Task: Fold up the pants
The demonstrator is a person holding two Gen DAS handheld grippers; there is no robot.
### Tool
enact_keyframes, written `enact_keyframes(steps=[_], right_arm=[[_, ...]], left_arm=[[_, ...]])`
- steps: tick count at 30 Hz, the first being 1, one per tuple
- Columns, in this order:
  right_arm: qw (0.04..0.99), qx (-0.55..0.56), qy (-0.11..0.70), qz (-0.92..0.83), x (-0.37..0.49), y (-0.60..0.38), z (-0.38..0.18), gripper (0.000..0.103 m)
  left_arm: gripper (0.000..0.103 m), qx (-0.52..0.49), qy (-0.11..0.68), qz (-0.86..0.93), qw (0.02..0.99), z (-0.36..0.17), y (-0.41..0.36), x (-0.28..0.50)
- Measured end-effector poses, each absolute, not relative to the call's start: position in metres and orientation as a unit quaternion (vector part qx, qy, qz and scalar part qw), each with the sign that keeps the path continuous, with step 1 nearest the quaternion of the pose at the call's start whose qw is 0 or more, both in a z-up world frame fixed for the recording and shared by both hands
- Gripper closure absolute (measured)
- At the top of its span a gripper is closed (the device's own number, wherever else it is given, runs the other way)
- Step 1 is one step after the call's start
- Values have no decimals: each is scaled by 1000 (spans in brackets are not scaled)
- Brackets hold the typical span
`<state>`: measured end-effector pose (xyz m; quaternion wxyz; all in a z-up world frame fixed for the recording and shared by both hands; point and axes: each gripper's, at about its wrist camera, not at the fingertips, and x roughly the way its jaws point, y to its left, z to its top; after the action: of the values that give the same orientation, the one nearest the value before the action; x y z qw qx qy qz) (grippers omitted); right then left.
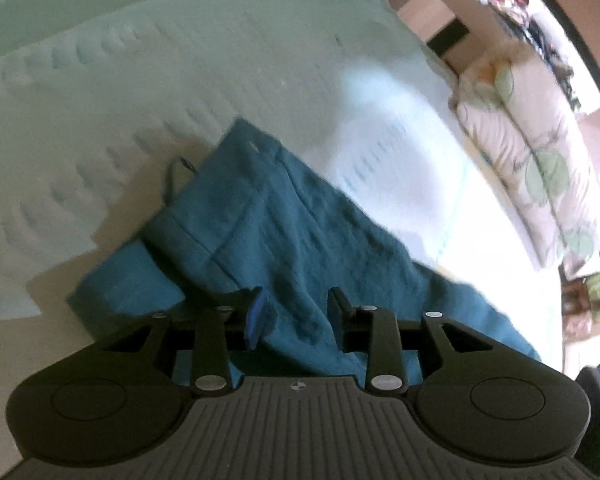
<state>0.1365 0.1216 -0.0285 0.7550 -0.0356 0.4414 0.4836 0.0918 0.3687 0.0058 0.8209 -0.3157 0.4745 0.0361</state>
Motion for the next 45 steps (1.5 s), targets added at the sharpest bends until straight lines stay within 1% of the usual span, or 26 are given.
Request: enact_keyframes(steps=[3, 6, 13, 17, 24, 31, 33, 35, 42, 45], right_arm=[[754, -33, 442, 484, 137, 123, -29, 93], [757, -30, 438, 483, 137, 124, -29, 93], [774, -4, 425, 469, 149, 118, -23, 93], [778, 5, 424, 464, 152, 117, -22, 93], [783, 8, 425, 454, 153, 115, -22, 93], [780, 16, 425, 459, 155, 115, -20, 93], [776, 10, 427, 465, 153, 116, -20, 93], [771, 3, 430, 470, 149, 117, -22, 93], [764, -13, 434, 477, 143, 125, -28, 92], [763, -14, 436, 477, 143, 126, -30, 92]], left_arm=[[68, -311, 484, 49, 817, -2, 365, 93], [67, -327, 491, 54, 806, -8, 365, 94], [67, -358, 461, 58, 810, 2, 372, 76], [60, -361, 452, 66, 813, 7, 375, 71], [59, -362, 456, 74, 810, 10, 377, 63], [56, -383, 454, 75, 801, 6, 379, 62], [52, -386, 459, 65, 798, 4, 377, 66], [32, -384, 474, 60, 790, 1, 374, 74], [31, -383, 485, 58, 784, -8, 365, 93], [34, -350, 494, 70, 793, -8, 357, 102]])
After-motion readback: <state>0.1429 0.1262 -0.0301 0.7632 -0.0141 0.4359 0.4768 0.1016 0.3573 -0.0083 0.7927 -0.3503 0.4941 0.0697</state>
